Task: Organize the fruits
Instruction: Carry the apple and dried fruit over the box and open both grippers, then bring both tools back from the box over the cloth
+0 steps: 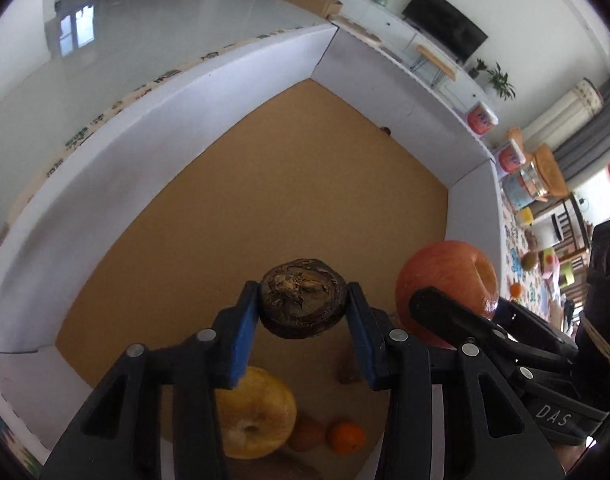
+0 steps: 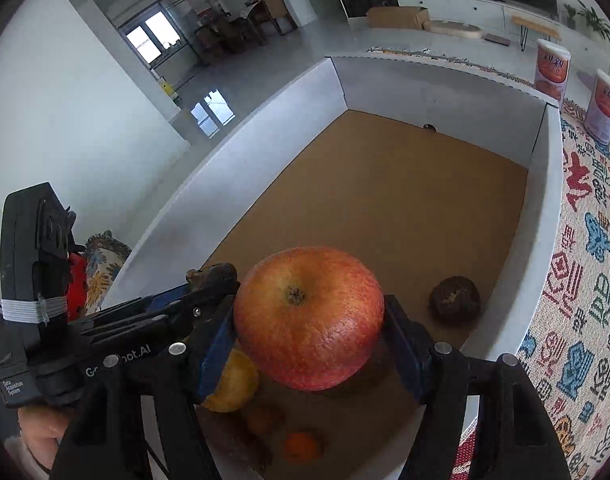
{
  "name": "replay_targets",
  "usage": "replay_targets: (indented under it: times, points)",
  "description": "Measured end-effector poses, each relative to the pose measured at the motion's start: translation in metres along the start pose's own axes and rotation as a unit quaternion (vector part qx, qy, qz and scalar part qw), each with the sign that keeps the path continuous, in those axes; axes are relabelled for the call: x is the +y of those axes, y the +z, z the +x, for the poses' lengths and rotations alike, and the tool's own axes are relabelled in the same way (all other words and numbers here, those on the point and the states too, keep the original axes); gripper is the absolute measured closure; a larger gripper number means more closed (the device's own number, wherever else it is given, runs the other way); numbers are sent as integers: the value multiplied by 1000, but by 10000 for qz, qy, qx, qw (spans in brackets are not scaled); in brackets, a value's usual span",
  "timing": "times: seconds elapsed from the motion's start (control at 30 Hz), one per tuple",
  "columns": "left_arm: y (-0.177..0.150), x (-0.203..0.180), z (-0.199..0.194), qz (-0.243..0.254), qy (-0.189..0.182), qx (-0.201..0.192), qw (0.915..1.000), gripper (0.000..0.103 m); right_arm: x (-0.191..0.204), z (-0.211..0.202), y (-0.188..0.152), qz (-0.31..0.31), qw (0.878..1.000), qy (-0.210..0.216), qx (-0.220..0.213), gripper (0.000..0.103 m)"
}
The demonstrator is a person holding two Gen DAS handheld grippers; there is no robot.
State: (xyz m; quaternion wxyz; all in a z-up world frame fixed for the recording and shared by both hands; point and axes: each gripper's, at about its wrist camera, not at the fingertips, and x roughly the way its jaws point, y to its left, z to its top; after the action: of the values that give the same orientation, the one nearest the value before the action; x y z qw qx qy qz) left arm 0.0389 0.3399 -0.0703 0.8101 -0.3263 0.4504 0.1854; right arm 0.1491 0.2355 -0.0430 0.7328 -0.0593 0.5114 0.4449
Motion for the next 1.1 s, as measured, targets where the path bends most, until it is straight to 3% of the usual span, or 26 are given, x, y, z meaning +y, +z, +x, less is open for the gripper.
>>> replay_targets:
  times: [0.07, 0.13, 0.17, 0.27, 0.37, 0.43, 0.5, 0.6, 0.7, 0.77, 0.9, 1.0, 1.1]
  points:
    - [-2, -1, 1, -54, -36, -117, 9999, 46, -7, 12, 3, 125, 9999, -55, 51, 31]
    - [-6, -6, -3, -64, -36, -369, 9993, 30, -13, 4, 6, 229, 9991, 45, -346, 25]
    - [-7, -11, -8, -26, -9, -527, 9986, 29, -17, -8, 6, 290, 9975, 128, -624, 17]
    - [-17, -37, -26, 344, -83, -934, 9950, 28, -35, -52, 0, 348, 9890, -34, -1440, 9]
    - [-42, -76, -47, 795, -385, -1315, 9874, 17, -60, -95, -24, 273, 9767, -575, -2048, 0]
    - [-67, -109, -56, 1200, -618, -1424, 9806, 13, -87, -115, -49, 334, 9654, -1152, -2315, 0]
    - [-91, -145, -54, 1654, -944, -1264, 9735, 11, -126, -126, -75, 597, 9536, -1826, -2319, 0]
    - [-128, -195, -34, 2312, -1471, -601, 9598, 10, -207, -137, -120, 1194, 9292, -2951, -1875, 0]
    - [-160, -238, -5, 2739, -1440, -264, 9506, 10, -277, -145, -173, 1626, 8959, -3894, -1389, 0]
    - [-176, -260, 15, 2920, -1181, -424, 9482, 10, -312, -158, -201, 1929, 8845, -4088, -1152, 0]
    - [-193, -302, 59, 3320, -759, -712, 9375, 10, -339, -179, -234, 2157, 8770, -4174, -1001, 0]
    - [-194, -325, 89, 3586, -812, -611, 9279, 10, -347, -182, -240, 2300, 8867, -3860, -1094, 0]
    - [-190, -343, 113, 3692, -861, -461, 9242, 10, -354, -184, -242, 2476, 8929, -3584, -1140, 0]
